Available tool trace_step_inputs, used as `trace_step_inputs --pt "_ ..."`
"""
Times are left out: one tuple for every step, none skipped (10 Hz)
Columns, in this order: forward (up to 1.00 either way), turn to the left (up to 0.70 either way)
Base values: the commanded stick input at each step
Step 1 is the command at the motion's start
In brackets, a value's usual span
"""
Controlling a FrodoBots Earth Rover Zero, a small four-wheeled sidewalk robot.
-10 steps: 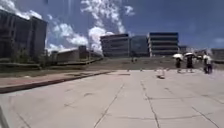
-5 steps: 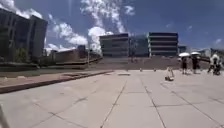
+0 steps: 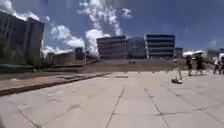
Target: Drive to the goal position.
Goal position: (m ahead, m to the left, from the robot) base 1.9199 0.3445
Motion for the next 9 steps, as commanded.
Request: trace_step_inputs --pt "0.7 -0.2" --pt "0.7 -0.24" --pt "0.7 -0.29" --pt "0.7 -0.33" --pt "0.7 -0.35" --pt "0.7 -0.35" --pt "0.7 -0.35" --pt "0.66 -0.31" --pt "0.51 -0.14"
